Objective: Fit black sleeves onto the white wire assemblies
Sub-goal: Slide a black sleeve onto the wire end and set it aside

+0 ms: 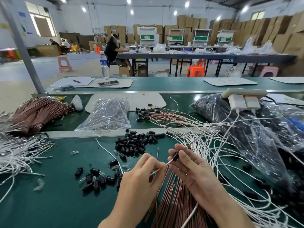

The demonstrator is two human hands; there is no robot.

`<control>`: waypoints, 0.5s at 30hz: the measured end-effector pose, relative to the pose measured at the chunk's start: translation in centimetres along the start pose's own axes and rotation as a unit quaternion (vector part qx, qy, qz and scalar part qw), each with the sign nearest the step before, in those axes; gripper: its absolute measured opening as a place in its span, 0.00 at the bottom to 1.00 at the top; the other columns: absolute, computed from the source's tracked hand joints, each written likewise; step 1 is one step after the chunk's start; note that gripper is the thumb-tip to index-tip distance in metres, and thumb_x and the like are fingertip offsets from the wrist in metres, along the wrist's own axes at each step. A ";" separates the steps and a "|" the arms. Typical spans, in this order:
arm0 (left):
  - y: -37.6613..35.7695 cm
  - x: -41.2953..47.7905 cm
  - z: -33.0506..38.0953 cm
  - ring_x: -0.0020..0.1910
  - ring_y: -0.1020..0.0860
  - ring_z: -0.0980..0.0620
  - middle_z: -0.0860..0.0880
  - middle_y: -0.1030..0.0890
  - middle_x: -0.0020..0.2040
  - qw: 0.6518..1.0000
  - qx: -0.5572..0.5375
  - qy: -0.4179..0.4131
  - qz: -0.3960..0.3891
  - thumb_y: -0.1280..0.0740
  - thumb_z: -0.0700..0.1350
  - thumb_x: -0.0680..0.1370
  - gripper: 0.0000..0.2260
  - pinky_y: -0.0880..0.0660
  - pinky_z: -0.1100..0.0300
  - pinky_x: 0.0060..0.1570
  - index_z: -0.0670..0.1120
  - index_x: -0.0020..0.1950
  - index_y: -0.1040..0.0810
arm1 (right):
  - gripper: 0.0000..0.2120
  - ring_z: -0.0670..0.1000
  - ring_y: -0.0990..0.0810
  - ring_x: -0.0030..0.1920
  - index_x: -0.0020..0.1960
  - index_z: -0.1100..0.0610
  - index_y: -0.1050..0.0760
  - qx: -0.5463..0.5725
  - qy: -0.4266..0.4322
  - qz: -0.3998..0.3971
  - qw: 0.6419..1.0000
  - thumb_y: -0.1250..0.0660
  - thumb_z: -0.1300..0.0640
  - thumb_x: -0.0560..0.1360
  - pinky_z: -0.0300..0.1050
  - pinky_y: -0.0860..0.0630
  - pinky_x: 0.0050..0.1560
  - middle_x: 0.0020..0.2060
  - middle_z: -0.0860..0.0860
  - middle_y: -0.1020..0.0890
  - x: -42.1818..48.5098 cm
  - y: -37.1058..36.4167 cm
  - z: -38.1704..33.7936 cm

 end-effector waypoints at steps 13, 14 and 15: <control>0.0 -0.1 -0.2 0.31 0.25 0.54 0.57 0.27 0.42 1.000 0.000 -0.007 -0.002 0.34 0.52 0.80 0.07 0.25 0.52 0.29 0.52 0.44 0.25 | 0.20 0.56 0.13 0.49 0.61 0.62 0.22 0.029 -0.006 -0.006 1.000 0.28 0.61 0.70 0.44 0.17 0.43 0.55 0.63 0.15 0.1 0.1 0.3; -0.1 -0.1 -0.2 0.32 0.24 0.54 0.57 0.27 0.42 1.000 -0.001 -0.004 -0.006 0.34 0.52 0.80 0.07 0.25 0.53 0.29 0.52 0.44 0.25 | 0.20 0.57 0.13 0.49 0.62 0.62 0.22 0.029 -0.005 -0.007 1.000 0.28 0.62 0.70 0.44 0.16 0.43 0.55 0.63 0.15 0.0 0.1 0.3; -0.1 -0.1 -0.3 0.32 0.24 0.54 0.57 0.27 0.42 1.000 -0.003 -0.002 -0.010 0.33 0.52 0.80 0.06 0.25 0.53 0.29 0.53 0.44 0.25 | 0.19 0.57 0.13 0.49 0.62 0.62 0.22 0.030 -0.005 -0.008 1.000 0.28 0.62 0.71 0.44 0.16 0.43 0.55 0.63 0.15 0.0 0.1 0.3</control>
Point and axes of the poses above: each hand's wrist, its own x-axis towards the middle knuckle, its own y-axis out of the back of the hand, z = x × y, the point moved 1 cm from there along x, towards the middle knuckle
